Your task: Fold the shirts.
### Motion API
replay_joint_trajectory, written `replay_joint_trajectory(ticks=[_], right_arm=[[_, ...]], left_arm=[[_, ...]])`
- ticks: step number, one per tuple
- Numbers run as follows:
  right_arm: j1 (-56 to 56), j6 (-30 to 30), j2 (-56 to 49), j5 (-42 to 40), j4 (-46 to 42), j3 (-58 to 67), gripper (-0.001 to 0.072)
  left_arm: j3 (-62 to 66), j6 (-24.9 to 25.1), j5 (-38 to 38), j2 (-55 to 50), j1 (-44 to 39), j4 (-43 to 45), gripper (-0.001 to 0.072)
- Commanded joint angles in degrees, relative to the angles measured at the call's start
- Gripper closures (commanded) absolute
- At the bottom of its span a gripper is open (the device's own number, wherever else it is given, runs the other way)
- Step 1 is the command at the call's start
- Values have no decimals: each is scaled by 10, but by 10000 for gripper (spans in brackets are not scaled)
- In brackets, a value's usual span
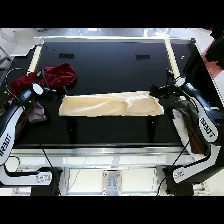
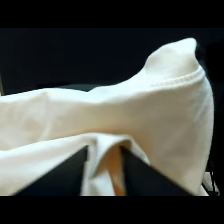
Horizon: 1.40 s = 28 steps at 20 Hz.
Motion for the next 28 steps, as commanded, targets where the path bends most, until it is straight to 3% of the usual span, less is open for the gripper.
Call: replay_joint_trajectory(ticks=[1,3,4,5,6,9,11,14,16,20,21,22,25,28], right_arm=[[0,5,29,80,-26,53,300],[0,-4,70,125,-67,98,300],[0,-8,91,136,-91,115,298],[0,-8,114,134,-116,127,293],[0,-8,131,129,-135,132,241],[0,-5,154,119,-151,133,208],[-2,0,145,119,-158,132,208],[-43,48,107,110,-125,132,208],[-91,50,77,106,-23,124,208],[-169,-9,6,173,142,110,141],[-178,-27,-12,195,156,110,82],[-182,-37,-28,210,157,110,36],[-184,-56,-70,229,139,110,30],[-174,-82,-103,241,139,110,29]], left_arm=[[3,0,-2,42,14,0,684],[4,1,1,91,31,0,658],[4,10,3,119,40,0,418],[4,23,3,143,45,0,59],[3,26,2,165,47,0,16],[3,26,-4,200,41,-6,14],[4,28,-3,210,28,-72,14],[9,186,0,204,-38,-130,14],[28,217,0,179,-97,-107,14],[177,180,-56,52,-200,42,16],[236,169,-92,7,-217,73,16],[293,158,-132,-37,-229,87,17],[450,157,-272,-169,-254,90,17],[505,157,-339,-242,-274,90,16]])
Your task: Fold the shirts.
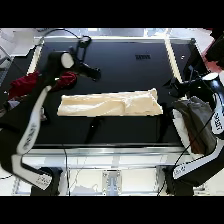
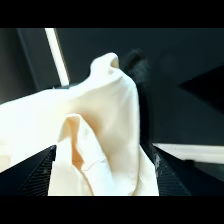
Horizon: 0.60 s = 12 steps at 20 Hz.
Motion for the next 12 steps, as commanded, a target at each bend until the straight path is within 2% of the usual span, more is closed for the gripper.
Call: replay_joint_trajectory(ticks=[1,4,12], right_arm=[[4,-34,-43,28,10,0,30],[5,-50,-58,28,9,0,30],[50,-86,-64,34,-10,0,30]], left_arm=[[76,-4,-109,-92,-28,16,17],[76,-4,-127,-112,-39,16,17],[76,-6,-118,-114,-41,16,16]])
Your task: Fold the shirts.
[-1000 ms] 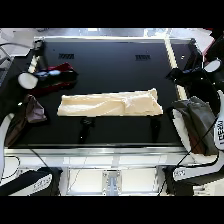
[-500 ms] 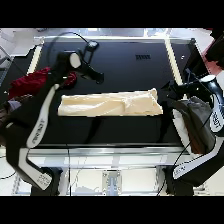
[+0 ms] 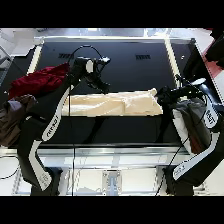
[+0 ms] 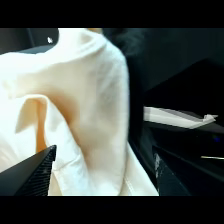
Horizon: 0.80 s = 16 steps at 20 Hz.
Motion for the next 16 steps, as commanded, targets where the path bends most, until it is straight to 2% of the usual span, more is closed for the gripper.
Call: replay_joint_trajectory(ticks=[1,5,6,7,8,9,10,11,12,13,14,16], right_arm=[[28,-21,-2,1,-7,0,30],[40,-20,-2,10,-8,0,34],[40,-20,-2,17,-5,0,67],[40,-21,-2,24,1,0,168],[40,-21,-2,28,7,0,301],[40,-21,-2,32,16,2,452],[40,-21,-1,35,29,2,636],[40,-25,0,40,48,2,697],[40,-25,2,49,66,2,698],[41,-25,4,59,80,4,698],[43,-25,7,78,86,11,698],[54,-24,12,119,96,32,698]], left_arm=[[2,-1,-2,-3,-1,0,16],[2,-1,-2,-3,-1,0,16],[2,-1,-2,-3,-1,0,16],[2,-1,-1,-3,-1,0,17],[2,-1,-1,-3,-1,0,16],[2,-1,1,-4,-1,0,17],[2,-1,7,-6,-1,0,17],[2,-1,13,-9,-2,-1,16],[2,-1,17,-15,-2,-3,27],[2,-1,16,-22,-3,-11,158],[2,-1,16,-30,-3,-23,343],[2,-1,16,-49,-4,-59,601]])
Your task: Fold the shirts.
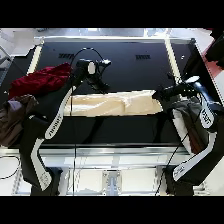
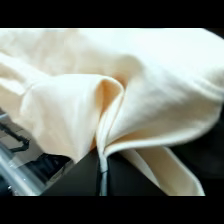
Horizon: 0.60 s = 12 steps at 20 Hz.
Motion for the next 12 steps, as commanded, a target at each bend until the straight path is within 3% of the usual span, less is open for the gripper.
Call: replay_joint_trajectory(ticks=[1,12], right_arm=[[20,3,15,60,32,30,698],[235,95,74,29,17,257,700]], left_arm=[[0,1,3,-30,-1,-55,691],[0,1,26,-81,-2,-68,694]])
